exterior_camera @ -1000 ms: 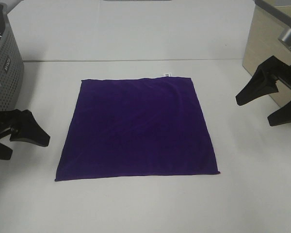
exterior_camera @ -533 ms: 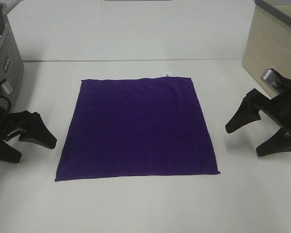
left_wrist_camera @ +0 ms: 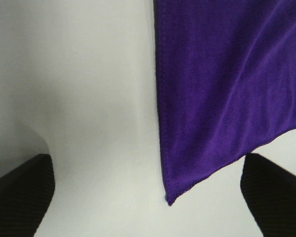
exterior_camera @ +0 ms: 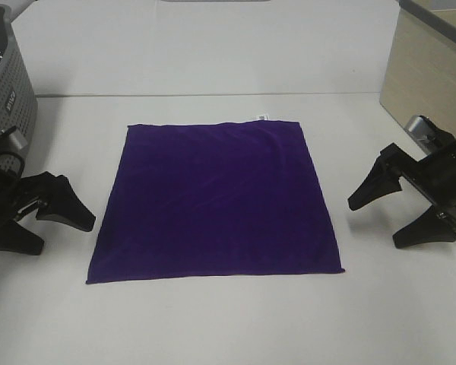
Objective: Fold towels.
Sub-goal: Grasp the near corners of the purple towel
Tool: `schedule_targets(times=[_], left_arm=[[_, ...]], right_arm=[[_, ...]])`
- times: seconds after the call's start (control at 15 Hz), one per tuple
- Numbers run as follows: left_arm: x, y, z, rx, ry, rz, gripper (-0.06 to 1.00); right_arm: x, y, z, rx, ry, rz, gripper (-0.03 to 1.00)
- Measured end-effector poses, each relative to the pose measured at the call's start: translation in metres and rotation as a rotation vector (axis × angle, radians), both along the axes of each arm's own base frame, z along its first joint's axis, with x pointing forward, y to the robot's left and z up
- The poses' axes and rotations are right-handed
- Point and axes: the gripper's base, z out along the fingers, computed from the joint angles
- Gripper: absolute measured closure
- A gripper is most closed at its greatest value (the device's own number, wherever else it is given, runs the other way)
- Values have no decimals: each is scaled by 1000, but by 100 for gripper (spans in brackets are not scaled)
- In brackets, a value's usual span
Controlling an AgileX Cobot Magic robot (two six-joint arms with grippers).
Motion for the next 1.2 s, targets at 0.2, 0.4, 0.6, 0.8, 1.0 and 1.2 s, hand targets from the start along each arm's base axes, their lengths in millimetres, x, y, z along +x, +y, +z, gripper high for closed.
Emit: schedule_targets(times=[0.2,0.4,0.6,0.8,1.0,1.2], left_arm=[[0,-3,0,-7,4,-8,2],[-1,-31,-1,-14,53,-32,6],[16,-76,-3,-2,112,-103,9],[33,-123,-11,30,242,-155,26],[34,-127,-19,63,276,-177,71],[34,-126,-21,69,264,-208,94]], right_arm=[[2,10,-1,-18,2,13,7],[5,55,-9,-44,22,103,13],[7,98,-18,-15,70,189,17],[9,131,-22,-58,95,280,36],[11,127,-27,-144,97,313,80],[11,126,-27,-161,96,321,94]])
